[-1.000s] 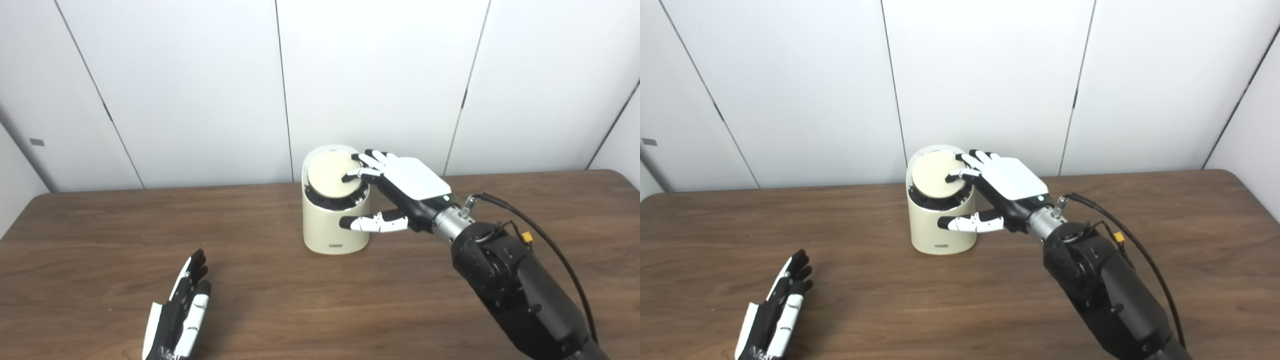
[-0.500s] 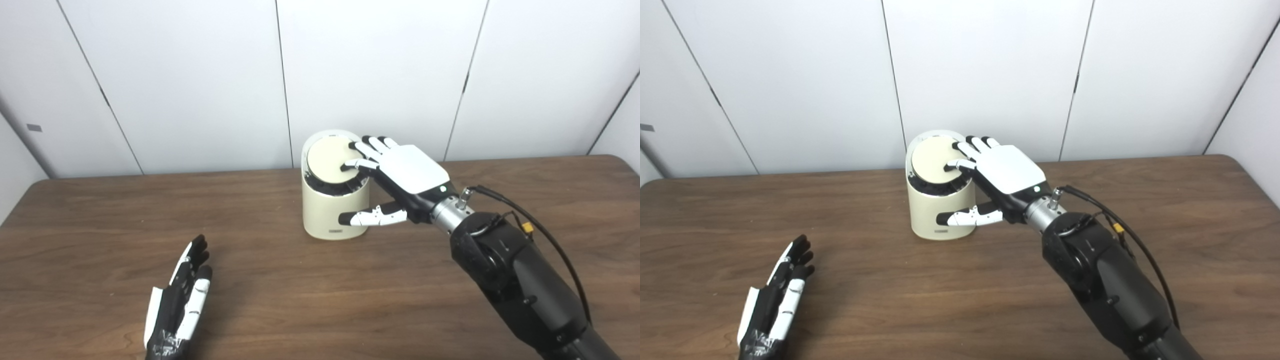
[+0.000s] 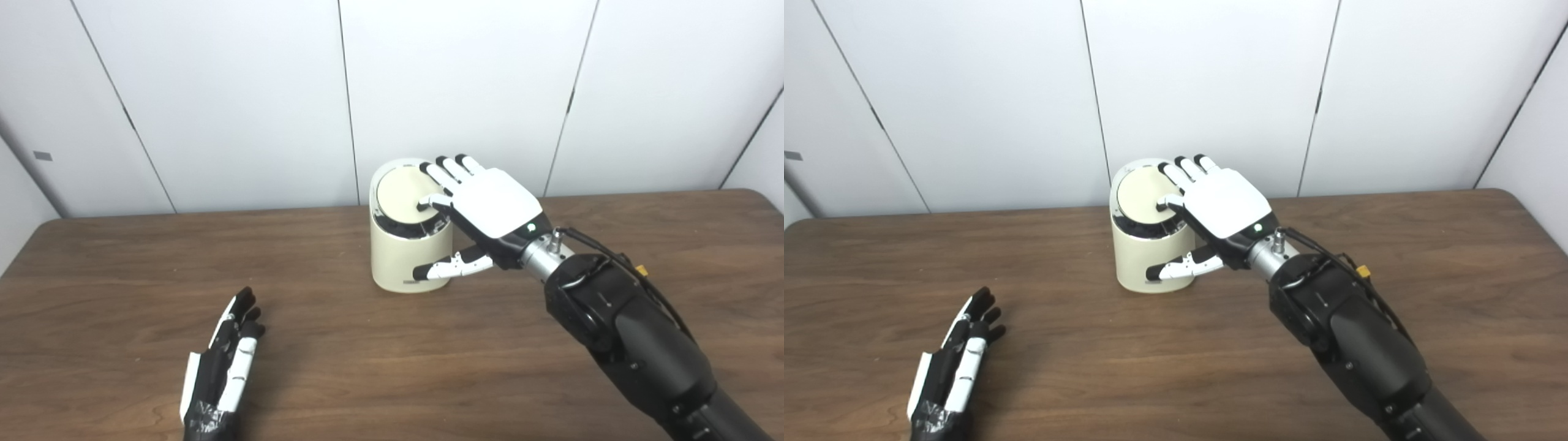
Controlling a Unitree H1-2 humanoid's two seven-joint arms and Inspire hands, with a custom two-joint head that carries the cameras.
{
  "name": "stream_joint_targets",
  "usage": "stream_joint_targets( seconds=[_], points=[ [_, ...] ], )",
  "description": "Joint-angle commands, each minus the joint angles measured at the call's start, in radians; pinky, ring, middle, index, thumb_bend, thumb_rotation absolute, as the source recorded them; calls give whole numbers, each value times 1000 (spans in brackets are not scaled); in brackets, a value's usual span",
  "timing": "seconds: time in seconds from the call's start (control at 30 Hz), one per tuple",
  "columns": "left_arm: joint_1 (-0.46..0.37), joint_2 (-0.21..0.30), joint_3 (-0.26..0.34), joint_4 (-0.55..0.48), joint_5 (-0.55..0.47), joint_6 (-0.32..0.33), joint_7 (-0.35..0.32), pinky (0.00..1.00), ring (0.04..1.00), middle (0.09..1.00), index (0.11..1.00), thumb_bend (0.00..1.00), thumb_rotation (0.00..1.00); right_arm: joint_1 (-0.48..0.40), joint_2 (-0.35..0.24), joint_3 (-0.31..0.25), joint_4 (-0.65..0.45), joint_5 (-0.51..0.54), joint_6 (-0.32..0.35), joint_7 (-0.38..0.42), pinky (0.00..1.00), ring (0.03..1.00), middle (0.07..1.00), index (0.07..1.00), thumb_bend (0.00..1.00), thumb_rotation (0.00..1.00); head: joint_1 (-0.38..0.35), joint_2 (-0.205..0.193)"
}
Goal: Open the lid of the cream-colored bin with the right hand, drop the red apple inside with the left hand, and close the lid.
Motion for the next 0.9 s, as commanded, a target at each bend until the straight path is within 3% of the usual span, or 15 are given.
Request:
stream_joint_targets(
  seconds=[0.0, 0.2, 0.3, 0.43, 0.6, 0.87],
  points=[
    [11, -11, -6, 5, -11, -12, 1, 890, 929, 949, 955, 615, 780, 17, 12, -19, 7, 38, -10, 4, 1000, 1000, 992, 784, 558, 913, 1, -1],
    [14, -10, -6, 12, -17, -18, -2, 878, 925, 943, 952, 597, 767, 19, 61, -131, -45, 148, 12, -46, 998, 1000, 988, 886, 531, 858, -1, -6],
    [14, -9, -4, 18, -23, -21, -1, 889, 928, 947, 954, 583, 757, 23, 73, -171, -73, 167, 20, -55, 1000, 1000, 999, 968, 520, 910, -1, -6],
    [11, -9, -1, 24, -27, -23, 3, 894, 926, 944, 954, 591, 749, 53, 86, -217, -105, 181, 26, -80, 990, 1000, 999, 999, 517, 907, -2, -12],
    [9, -6, 4, 18, -39, -27, 0, 887, 922, 941, 954, 569, 737, 147, 93, -283, -149, 258, 60, -79, 948, 999, 990, 1000, 498, 877, -4, -14],
    [22, 24, 1, -42, -55, 42, -24, 911, 931, 949, 965, 560, 774, 339, 92, -387, -211, 473, 173, -4, 856, 1000, 1000, 1000, 475, 867, 0, -5]
  ],
)
